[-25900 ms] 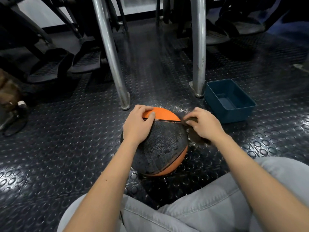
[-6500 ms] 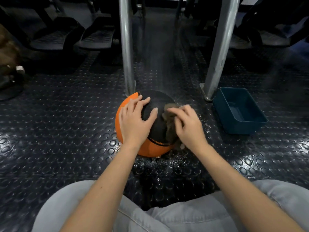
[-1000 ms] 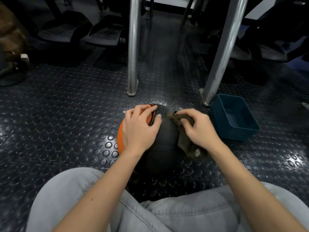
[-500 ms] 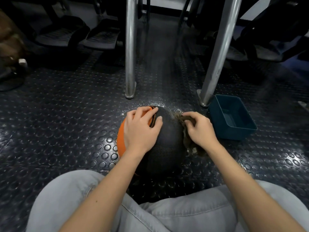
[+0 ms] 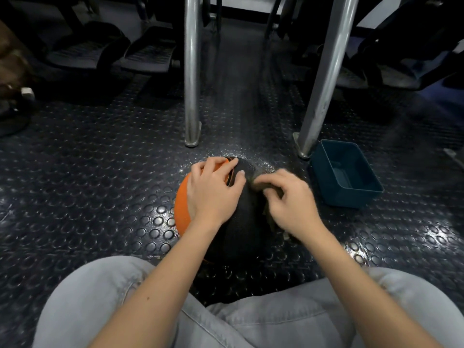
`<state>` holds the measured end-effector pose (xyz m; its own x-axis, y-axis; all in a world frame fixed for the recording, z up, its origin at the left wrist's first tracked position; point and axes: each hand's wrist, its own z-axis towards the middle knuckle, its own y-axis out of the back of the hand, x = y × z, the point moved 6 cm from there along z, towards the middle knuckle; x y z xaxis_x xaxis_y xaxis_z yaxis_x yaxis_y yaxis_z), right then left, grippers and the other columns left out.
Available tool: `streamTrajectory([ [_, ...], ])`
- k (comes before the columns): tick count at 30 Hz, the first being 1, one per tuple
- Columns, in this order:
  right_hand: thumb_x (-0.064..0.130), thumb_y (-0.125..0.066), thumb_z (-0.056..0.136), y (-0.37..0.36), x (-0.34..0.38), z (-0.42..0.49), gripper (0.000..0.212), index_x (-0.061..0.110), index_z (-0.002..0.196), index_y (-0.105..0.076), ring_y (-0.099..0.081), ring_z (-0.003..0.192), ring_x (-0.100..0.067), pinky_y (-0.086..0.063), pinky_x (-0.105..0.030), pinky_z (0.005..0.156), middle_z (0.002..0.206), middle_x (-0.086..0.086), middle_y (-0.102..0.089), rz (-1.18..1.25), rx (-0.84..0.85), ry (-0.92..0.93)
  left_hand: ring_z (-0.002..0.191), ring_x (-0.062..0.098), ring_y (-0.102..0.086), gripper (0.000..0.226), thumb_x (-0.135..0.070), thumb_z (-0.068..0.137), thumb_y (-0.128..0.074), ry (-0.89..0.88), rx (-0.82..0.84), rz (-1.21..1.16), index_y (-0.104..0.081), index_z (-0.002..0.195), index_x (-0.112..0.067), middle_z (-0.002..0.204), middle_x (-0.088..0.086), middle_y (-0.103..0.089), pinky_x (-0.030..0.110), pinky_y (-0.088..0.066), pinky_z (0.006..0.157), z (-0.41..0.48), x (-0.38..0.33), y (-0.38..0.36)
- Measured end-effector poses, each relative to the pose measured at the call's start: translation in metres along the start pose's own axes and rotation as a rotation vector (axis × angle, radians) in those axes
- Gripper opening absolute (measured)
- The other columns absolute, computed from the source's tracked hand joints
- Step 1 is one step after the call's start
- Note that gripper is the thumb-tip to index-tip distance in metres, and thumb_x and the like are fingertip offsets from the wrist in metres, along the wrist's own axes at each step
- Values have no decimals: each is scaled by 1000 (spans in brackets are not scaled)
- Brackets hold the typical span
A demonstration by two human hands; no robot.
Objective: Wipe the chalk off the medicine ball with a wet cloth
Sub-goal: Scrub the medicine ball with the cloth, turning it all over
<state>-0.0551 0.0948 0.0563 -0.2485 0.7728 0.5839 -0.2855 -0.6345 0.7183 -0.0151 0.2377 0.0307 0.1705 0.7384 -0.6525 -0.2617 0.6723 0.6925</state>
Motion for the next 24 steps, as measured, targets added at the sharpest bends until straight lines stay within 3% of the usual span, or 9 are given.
streamTrajectory([
  [3, 3, -56, 76, -1, 17, -8, 28, 18, 91, -74, -61, 78, -19, -47, -28, 78, 81, -2, -65, 80, 8, 105, 116, 11, -36, 31, -45, 90, -56, -12, 18, -54, -64, 119, -39, 124, -19, -54, 26, -29, 100, 2, 3, 1],
  [6, 0, -58, 82, 5, -30, 14, 29, 22, 93, -73, -61, 87, -22, -49, -37, 82, 87, -1, -64, 2, -63, -103, 116, 8, -34, 30, -46, 90, -57, -13, 35, -91, -64, 118, -40, 123, -22, -54, 25, -28, 101, 2, 6, 4],
  [9, 0, -58, 84, 5, -50, 14, 31, 27, 91, -72, -61, 96, -18, -47, -33, 88, 90, 8, -63, 42, -72, -260, 115, 6, -33, 30, -47, 90, -55, -8, 44, -84, -63, 118, -41, 124, -23, -52, 24, -27, 101, 1, 5, 3],
  [15, 2, -57, 75, -1, 9, -1, 26, 17, 86, -74, -60, 79, -15, -46, -23, 77, 80, 0, -65, 86, 1, 119, 112, 6, -35, 28, -46, 88, -58, 11, 8, -119, -66, 115, -41, 119, -22, -56, 27, -34, 98, 5, 13, 7],
  [18, -7, -59, 79, 4, -27, 14, 30, 18, 89, -73, -59, 83, -8, -44, -13, 80, 82, 7, -62, 95, -54, -47, 113, 4, -33, 29, -47, 89, -56, 23, 36, -113, -64, 116, -42, 121, -24, -53, 25, -31, 98, 5, 9, 5],
  [21, -1, -57, 86, 6, -57, 17, 29, 22, 96, -71, -60, 95, -16, -47, -29, 88, 90, 8, -61, 16, -48, -244, 116, 5, -32, 31, -48, 90, -53, 14, 55, -82, -63, 119, -42, 123, -24, -51, 21, -24, 99, 4, 0, 0],
  [24, -4, -59, 82, 14, -33, 8, 33, 26, 92, -69, -60, 92, -8, -44, -17, 87, 89, 10, -63, 121, -55, -134, 117, 5, -32, 31, -49, 90, -53, -9, 60, -53, -62, 120, -42, 124, -25, -51, 19, -20, 97, 2, -2, -3],
])
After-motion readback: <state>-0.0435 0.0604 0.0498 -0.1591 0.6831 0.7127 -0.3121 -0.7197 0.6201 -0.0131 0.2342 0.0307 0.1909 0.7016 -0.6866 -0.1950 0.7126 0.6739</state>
